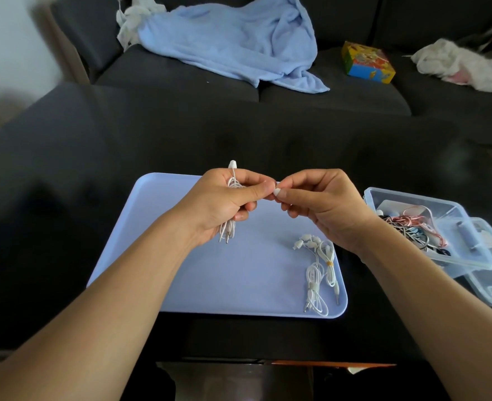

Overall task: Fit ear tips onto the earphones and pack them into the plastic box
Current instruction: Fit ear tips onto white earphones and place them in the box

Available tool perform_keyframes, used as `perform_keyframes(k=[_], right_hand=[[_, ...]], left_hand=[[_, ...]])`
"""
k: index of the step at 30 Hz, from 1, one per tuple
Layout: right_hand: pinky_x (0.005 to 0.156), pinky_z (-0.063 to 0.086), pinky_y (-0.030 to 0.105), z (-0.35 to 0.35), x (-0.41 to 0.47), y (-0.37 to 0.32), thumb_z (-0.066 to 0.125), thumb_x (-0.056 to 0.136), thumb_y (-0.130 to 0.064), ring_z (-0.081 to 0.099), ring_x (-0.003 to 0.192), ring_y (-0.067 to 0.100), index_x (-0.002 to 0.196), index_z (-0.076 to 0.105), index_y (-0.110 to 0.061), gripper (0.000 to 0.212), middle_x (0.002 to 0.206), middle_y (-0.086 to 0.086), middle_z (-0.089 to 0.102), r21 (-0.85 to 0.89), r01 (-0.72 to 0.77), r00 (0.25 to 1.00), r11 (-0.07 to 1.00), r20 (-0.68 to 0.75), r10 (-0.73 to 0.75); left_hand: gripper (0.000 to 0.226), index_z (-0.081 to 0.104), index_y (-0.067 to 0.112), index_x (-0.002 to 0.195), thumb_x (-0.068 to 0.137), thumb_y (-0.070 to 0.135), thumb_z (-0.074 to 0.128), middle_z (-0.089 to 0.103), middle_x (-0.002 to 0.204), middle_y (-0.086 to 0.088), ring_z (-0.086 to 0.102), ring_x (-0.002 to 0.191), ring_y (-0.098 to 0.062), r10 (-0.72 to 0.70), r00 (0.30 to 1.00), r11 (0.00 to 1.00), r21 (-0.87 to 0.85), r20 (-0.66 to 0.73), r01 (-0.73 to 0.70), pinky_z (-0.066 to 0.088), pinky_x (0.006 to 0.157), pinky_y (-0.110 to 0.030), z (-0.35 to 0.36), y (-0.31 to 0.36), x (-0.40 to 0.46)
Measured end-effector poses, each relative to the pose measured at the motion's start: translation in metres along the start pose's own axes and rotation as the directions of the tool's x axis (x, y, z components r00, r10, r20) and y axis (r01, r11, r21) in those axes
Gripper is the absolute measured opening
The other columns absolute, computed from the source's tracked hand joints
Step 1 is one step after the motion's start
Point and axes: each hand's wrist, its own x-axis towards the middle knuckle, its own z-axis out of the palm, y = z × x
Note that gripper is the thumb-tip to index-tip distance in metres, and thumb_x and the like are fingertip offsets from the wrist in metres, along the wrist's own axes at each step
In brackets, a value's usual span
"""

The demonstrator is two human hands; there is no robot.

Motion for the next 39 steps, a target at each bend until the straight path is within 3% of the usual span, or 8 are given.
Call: perform_keyframes(k=[6,12,17,19,24,29,33,39], right_hand=[[0.062,0.057,0.025,0.0,-0.001,0.004,0.076,0.079,-0.011,0.068,0.066,0.02,0.086,0.078,-0.006,0.009,0.08,0.013,0.075,-0.06,-0.046,0.999,0.997,-0.005,0.046],[0.061,0.056,0.023,-0.002,-0.002,0.005,0.07,0.085,-0.002,0.067,0.068,0.019,0.089,0.077,0.0,0.008,0.081,0.016,0.073,0.085,-0.134,0.991,0.987,0.01,0.134],[0.061,0.057,0.022,0.003,-0.002,0.004,0.07,0.085,-0.005,0.066,0.067,0.017,0.089,0.077,-0.002,0.008,0.08,0.014,0.072,0.134,-0.148,0.989,0.98,-0.009,0.151],[0.061,0.056,0.023,0.005,-0.001,0.004,0.071,0.085,-0.007,0.065,0.066,0.018,0.089,0.077,-0.004,0.008,0.079,0.012,0.072,0.097,-0.106,0.994,0.99,-0.018,0.108],[0.06,0.055,0.02,0.006,-0.003,0.003,0.076,0.085,-0.01,0.064,0.059,0.01,0.09,0.077,-0.011,0.005,0.071,0.002,0.072,-0.316,0.182,0.976,0.931,-0.057,-0.21],[0.063,0.052,0.012,0.013,-0.005,0.004,0.076,0.086,-0.012,0.069,0.073,0.007,0.093,0.076,-0.013,0.007,0.08,-0.009,0.071,-0.46,0.351,0.907,0.816,-0.051,-0.419],[0.064,0.053,0.013,0.011,-0.005,0.001,0.075,0.087,-0.014,0.069,0.074,0.01,0.094,0.076,-0.013,0.007,0.082,-0.008,0.072,-0.463,0.391,0.886,0.796,-0.047,-0.462],[0.061,0.054,0.022,0.008,-0.008,-0.003,0.077,0.084,-0.012,0.065,0.062,0.013,0.087,0.077,-0.014,0.004,0.075,-0.002,0.074,-0.249,0.291,0.947,0.924,-0.063,-0.315]], left_hand=[[0.015,0.076,0.013,0.099,0.086,0.02,0.075,0.061,0.054,0.008,0.054,0.049,-0.005,0.119,0.992,0.975,0.194,-0.04,-0.109,0.041,0.046,-0.016,0.002,-0.003,-0.001],[0.017,0.077,0.01,0.098,0.082,0.018,0.078,0.065,0.056,0.013,0.058,0.05,-0.006,0.269,0.962,0.927,0.283,-0.05,-0.244,0.043,0.047,-0.013,0.006,-0.004,-0.002],[0.015,0.076,0.013,0.094,0.081,0.02,0.079,0.064,0.056,0.017,0.06,0.051,-0.005,0.311,0.947,0.915,0.295,-0.077,-0.276,0.042,0.048,-0.01,0.007,-0.003,-0.003],[0.018,0.077,0.013,0.098,0.082,0.021,0.079,0.065,0.057,0.012,0.059,0.051,-0.006,0.273,0.958,0.938,0.244,-0.088,-0.245,0.043,0.048,-0.013,0.006,-0.003,-0.003],[0.014,0.077,0.013,0.099,0.086,0.019,0.075,0.064,0.066,-0.001,0.053,0.054,-0.005,0.026,0.994,1.0,0.007,-0.111,-0.026,0.042,0.049,-0.017,0.005,-0.002,-0.002],[0.018,0.074,0.009,0.102,0.086,0.018,0.073,0.073,0.076,-0.001,0.049,0.053,-0.005,-0.174,0.985,0.942,-0.294,-0.011,0.163,0.039,0.044,-0.013,0.005,0.002,-0.001],[0.027,0.072,0.009,0.105,0.081,0.02,0.072,0.073,0.08,-0.001,0.048,0.051,-0.004,-0.171,0.982,0.915,-0.356,0.083,0.189,0.037,0.041,-0.011,0.002,0.004,-0.001],[0.028,0.075,0.011,0.1,0.075,0.023,0.073,0.072,0.08,-0.002,0.047,0.052,-0.005,-0.151,0.977,0.93,-0.313,0.152,0.192,0.036,0.041,-0.011,-0.001,0.001,-0.001]])
